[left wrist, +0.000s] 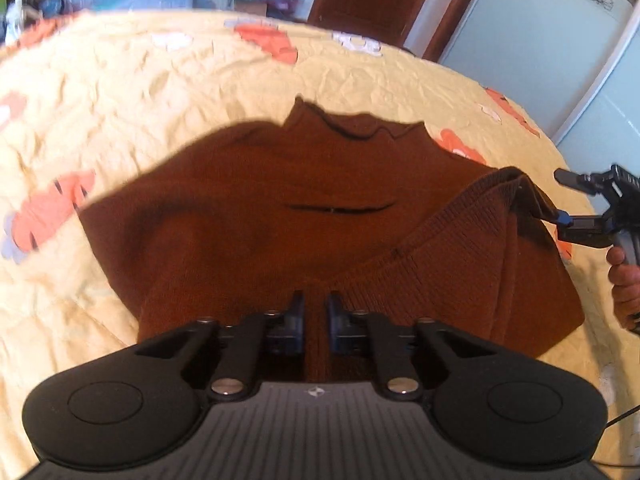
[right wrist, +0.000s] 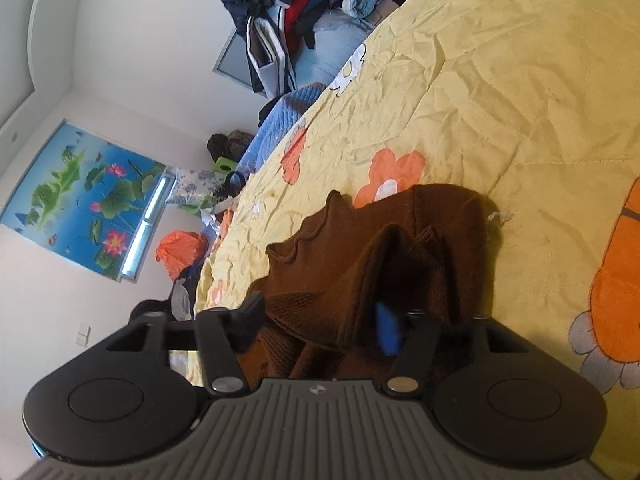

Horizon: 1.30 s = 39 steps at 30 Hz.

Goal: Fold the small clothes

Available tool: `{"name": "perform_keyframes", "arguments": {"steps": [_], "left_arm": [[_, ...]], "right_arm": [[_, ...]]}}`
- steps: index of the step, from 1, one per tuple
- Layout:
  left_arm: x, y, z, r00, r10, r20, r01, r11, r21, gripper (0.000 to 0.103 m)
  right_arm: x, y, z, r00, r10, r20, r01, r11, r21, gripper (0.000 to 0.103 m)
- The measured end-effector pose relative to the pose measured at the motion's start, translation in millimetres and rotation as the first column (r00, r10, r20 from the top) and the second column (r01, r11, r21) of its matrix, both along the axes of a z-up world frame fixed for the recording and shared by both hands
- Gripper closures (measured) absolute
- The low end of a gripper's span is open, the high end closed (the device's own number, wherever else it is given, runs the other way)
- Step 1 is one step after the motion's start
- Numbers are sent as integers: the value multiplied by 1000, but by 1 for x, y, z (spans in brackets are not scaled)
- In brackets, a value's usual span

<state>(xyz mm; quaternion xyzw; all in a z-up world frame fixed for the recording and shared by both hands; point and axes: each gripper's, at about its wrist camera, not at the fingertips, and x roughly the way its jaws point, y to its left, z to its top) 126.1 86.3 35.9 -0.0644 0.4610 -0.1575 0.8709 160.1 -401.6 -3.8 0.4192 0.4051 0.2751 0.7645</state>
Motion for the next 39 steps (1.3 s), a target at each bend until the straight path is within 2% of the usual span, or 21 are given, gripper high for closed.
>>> {"name": "perform_keyframes", "arguments": {"steps": [2,4,5,6,8,9,13,15,17,19,21,23,26,27,28,30,31,32,34,36,39], "left_arm": [[-4,-4,7,999,-3,44,2,1000,30,97],[-8,-7,15,997,-8,76,6,1000,29,97],[-8,-7,21,996,-7,93,4,1000,23,98],[-9,-6,27,994,-6,113,4,1000,16,98],[-9,-1,44,986,7,167,-6,1000,-6,98],[-6,1,53,980,19,198,-16,1000,-14,98],[29,7,84,952,81,296,-85,996,3,98],[59,3,86,931,103,349,-134,989,65,98],[93,-5,70,925,128,357,-195,968,159,98],[118,-7,44,933,199,301,-275,932,236,97],[116,3,28,932,294,213,-341,908,242,97],[82,16,24,918,321,232,-362,918,161,97],[6,32,29,884,338,324,-387,916,100,90],[-16,39,28,875,362,322,-403,912,69,74],[-39,48,26,869,394,300,-419,908,21,48],[-85,60,18,853,457,253,-447,889,-98,23],[-103,65,12,843,491,221,-464,870,-164,22],[-116,67,5,849,501,171,-463,859,-218,22],[-126,63,-11,859,505,82,-464,837,-291,22],[-122,54,-23,866,498,45,-463,833,-303,22],[-104,47,-29,845,529,81,-490,825,-280,22]], "right_arm": [[5,-2,-3,1000,-9,-12,9,998,55,40],[11,2,-4,1000,-2,-25,3,999,42,51],[15,7,-5,999,14,-33,-13,1000,16,72],[18,13,-7,999,37,-40,-38,999,-18,87],[20,23,-4,998,62,-20,-63,995,-79,88],[20,24,0,998,67,5,-67,995,-80,88],[28,9,20,996,-10,83,8,1000,17,88],[42,0,21,994,-75,78,70,995,66,88],[55,-1,17,990,-125,64,120,990,68,88],[66,4,6,984,-172,36,172,985,14,78],[66,9,-6,978,-208,-18,208,978,-20,25],[47,9,-10,978,-208,-8,208,978,-12,8],[-3,1,0,982,-165,90,169,985,-41,7],[-21,-4,2,982,-152,111,160,984,-72,6],[-40,-9,4,982,-143,121,157,981,-116,6],[-73,-18,1,982,-142,123,167,958,-233,5],[-87,-21,-2,982,-146,119,175,941,-290,5],[-98,-23,-7,983,-150,109,178,930,-322,5],[-115,-23,-13,983,-127,132,162,938,-308,4],[-115,-12,-15,988,-105,113,133,951,-279,3],[-96,7,-19,995,-59,82,76,970,-232,4]]}}
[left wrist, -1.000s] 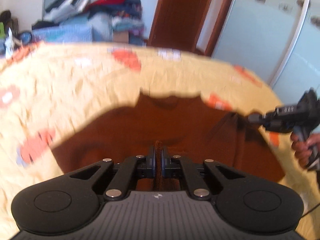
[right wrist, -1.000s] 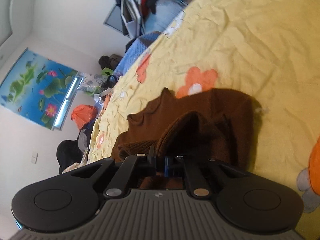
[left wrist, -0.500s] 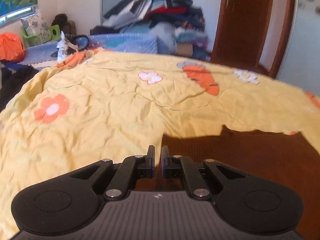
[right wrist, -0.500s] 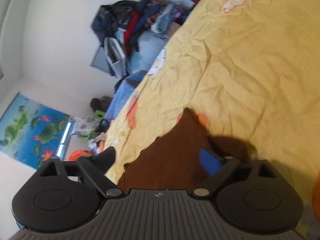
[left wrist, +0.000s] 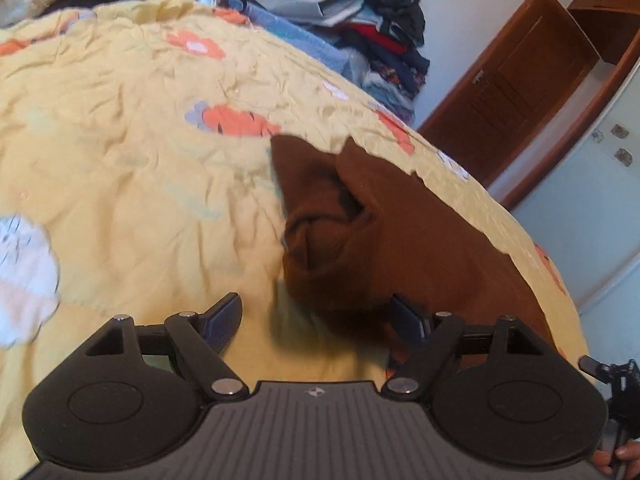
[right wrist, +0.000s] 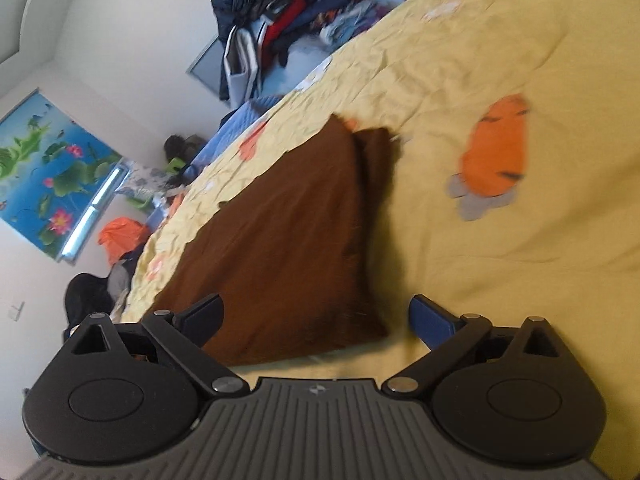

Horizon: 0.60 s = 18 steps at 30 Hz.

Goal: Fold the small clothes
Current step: 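Open both grippers and withdraw from the folded sweater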

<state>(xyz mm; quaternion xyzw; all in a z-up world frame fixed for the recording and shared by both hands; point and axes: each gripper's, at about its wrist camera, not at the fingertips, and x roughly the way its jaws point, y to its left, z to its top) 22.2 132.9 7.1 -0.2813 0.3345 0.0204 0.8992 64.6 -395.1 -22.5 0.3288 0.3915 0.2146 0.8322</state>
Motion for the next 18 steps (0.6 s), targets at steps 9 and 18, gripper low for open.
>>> {"name": "perform_keyframes", "arguments": {"steps": [9,18], "left_arm": [[14,6,8,998,10,-55,-10,1000,-4,90],[-80,2,23,988,-121,-99,123,992,14,90]], "right_arm": [[23,25,-10,990,106,-95,-106,994,5,80],[-84,-6,9,976,204,-73,-202,979,25,81]]}}
